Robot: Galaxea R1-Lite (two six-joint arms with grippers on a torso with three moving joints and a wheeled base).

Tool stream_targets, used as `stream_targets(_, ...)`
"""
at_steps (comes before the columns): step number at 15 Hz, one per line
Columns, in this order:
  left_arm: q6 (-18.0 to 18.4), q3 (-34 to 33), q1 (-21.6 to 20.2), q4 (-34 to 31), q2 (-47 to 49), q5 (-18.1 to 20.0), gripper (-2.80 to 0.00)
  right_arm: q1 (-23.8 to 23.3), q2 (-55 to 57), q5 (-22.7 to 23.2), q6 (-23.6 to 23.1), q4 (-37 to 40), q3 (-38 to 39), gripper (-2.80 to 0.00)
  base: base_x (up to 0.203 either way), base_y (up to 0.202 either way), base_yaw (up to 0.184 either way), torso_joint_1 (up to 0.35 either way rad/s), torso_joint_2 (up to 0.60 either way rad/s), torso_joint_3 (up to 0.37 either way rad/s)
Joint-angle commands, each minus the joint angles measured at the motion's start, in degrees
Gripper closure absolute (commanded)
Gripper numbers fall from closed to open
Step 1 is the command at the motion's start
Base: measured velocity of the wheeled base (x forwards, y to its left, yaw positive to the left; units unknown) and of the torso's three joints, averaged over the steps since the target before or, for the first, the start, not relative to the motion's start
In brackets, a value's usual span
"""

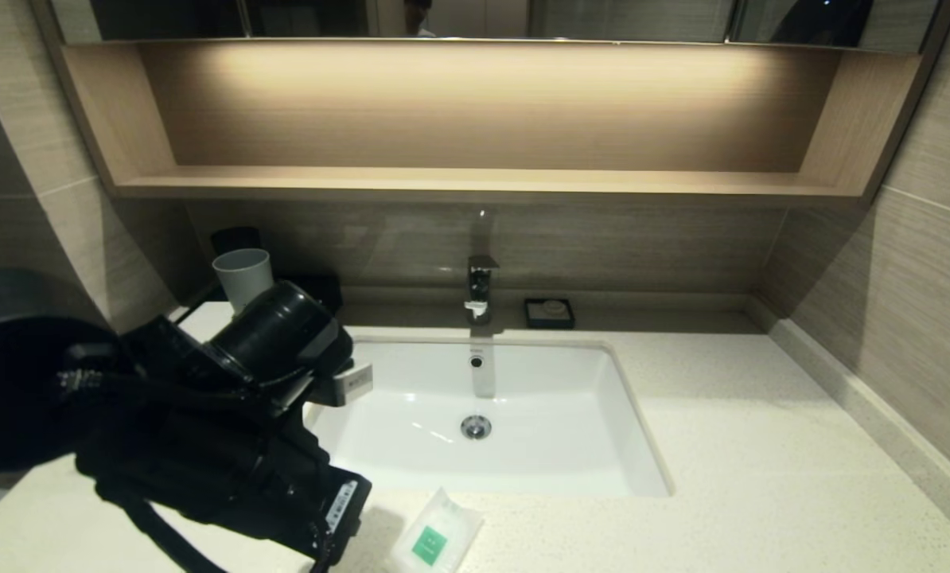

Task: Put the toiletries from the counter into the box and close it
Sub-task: Pick up the bathroom toiletry

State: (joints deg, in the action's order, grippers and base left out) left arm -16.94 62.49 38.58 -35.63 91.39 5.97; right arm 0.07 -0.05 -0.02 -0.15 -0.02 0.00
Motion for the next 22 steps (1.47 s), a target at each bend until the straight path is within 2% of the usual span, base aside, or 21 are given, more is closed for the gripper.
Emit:
stream_targets(1,-0.1,1.1,0.9,-0.1,1.6,0.0,0.0,0.0,0.0,0.0,0.0,-0.1,0.1,0.0,0.0,0.0,0.0,0.0,0.0,0.0)
stream_targets(4,-0.3,3.0,2.3,-0.1,3.6,0.0,0.0,0.0,0.0,0.0,0.0,0.0,0.1,0.0,0.0,0.0,0.0,0.0,0.0,0.0)
stream_targets(12,-4.4,6.2,5.6,-0.1,8.2,-0.1,0.0,0.0,0.0,0.0,0.0,0.0,0.1,0.0,0.0,0.0,0.0,0.0,0.0,0.0)
stream_targets(14,-4.5,6.3,6.1,0.0,9.5,-1.4,0.0,0.0,0.0,0.0,0.0,0.0,0.1,0.0,0.0,0.0,0.0,0.0,0.0,0.0)
stream_targets(17,-4.6,6.4,7.5,0.1,12.4,-5.6,0.0,0.0,0.0,0.0,0.0,-0.1,0.1,0.0,0.0,0.0,0.0,0.0,0.0,0.0)
stream_targets(22,-4.6,6.8,7.6,1.2,14.2,-5.6,0.0,0.0,0.0,0.0,0.0,0.0,0.1,0.0,0.0,0.0,0.0,0.0,0.0,0.0)
